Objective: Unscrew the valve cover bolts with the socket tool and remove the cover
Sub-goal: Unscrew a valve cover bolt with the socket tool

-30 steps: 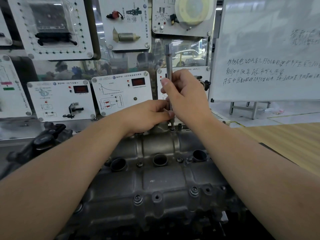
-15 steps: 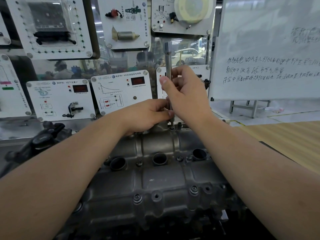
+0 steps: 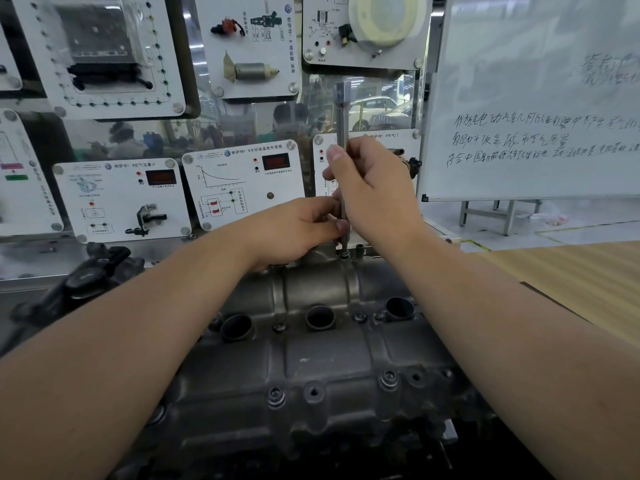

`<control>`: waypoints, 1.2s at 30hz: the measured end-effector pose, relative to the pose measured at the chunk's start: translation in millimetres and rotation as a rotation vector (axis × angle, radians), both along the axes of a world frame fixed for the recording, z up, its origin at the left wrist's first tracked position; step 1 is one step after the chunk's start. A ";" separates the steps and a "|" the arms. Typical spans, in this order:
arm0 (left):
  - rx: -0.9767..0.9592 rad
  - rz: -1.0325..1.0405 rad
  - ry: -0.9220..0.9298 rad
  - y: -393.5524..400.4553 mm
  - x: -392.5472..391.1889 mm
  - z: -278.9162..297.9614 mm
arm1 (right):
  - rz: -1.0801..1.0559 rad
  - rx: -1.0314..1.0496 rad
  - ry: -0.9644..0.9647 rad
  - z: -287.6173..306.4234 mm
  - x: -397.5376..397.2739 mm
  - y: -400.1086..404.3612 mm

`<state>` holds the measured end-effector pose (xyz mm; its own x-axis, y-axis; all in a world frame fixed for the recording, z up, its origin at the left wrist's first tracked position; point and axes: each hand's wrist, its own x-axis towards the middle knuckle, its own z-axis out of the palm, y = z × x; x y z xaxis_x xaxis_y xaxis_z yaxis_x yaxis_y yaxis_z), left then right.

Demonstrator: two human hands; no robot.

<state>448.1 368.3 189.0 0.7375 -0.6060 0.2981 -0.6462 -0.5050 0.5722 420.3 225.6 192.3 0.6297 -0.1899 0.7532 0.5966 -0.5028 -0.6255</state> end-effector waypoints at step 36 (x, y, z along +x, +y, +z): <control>0.043 0.024 -0.003 0.0 -1.4 0.8 | -0.003 -0.029 -0.008 0.2 2.2 -1.5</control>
<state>446.7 368.3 189.8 0.7510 -0.6008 0.2739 -0.6353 -0.5443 0.5479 422.4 224.1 192.4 0.6230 -0.1693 0.7637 0.6004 -0.5223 -0.6056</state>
